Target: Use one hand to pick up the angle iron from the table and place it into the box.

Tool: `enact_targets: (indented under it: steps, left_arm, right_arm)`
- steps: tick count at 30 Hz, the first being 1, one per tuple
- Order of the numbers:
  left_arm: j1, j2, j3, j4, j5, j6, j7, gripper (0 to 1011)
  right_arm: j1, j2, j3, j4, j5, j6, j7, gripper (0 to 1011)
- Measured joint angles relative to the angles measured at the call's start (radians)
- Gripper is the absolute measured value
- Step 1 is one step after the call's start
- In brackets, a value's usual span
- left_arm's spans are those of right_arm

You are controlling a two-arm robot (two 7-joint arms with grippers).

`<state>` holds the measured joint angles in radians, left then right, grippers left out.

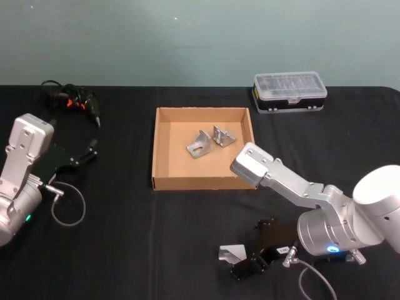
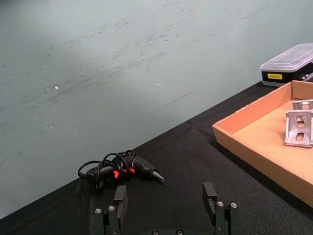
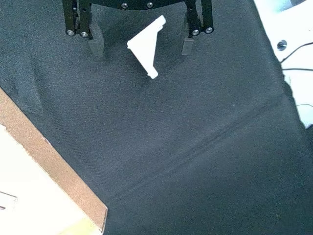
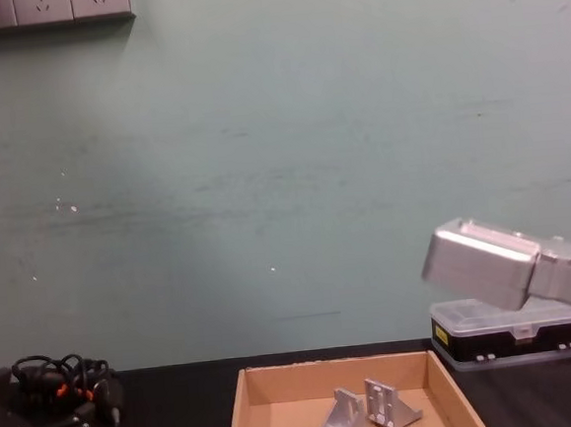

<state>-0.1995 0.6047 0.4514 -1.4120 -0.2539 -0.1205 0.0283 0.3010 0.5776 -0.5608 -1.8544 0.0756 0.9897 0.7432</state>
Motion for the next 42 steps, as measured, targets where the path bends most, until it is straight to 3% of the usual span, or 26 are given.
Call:
enact_targets:
  steps: [15, 26, 36, 42]
  left_arm:
    - [0.0, 0.0, 0.0, 0.0, 0.0, 0.0, 0.0, 1011]
    - [0.0, 0.0, 0.0, 0.0, 0.0, 0.0, 0.0, 1011]
    - [0.0, 0.0, 0.0, 0.0, 0.0, 0.0, 0.0, 1011]
    - [0.0, 0.0, 0.0, 0.0, 0.0, 0.0, 0.0, 1011]
  right_arm:
    - [0.041, -0.024, -0.051, 0.052, 0.003, -0.002, -0.035, 1004]
    - [0.039, -0.023, -0.048, 0.051, 0.003, -0.002, -0.034, 983]
    - [0.037, -0.023, -0.046, 0.049, 0.004, -0.002, -0.034, 731]
    - [0.037, -0.023, -0.045, 0.049, 0.005, -0.003, -0.033, 530]
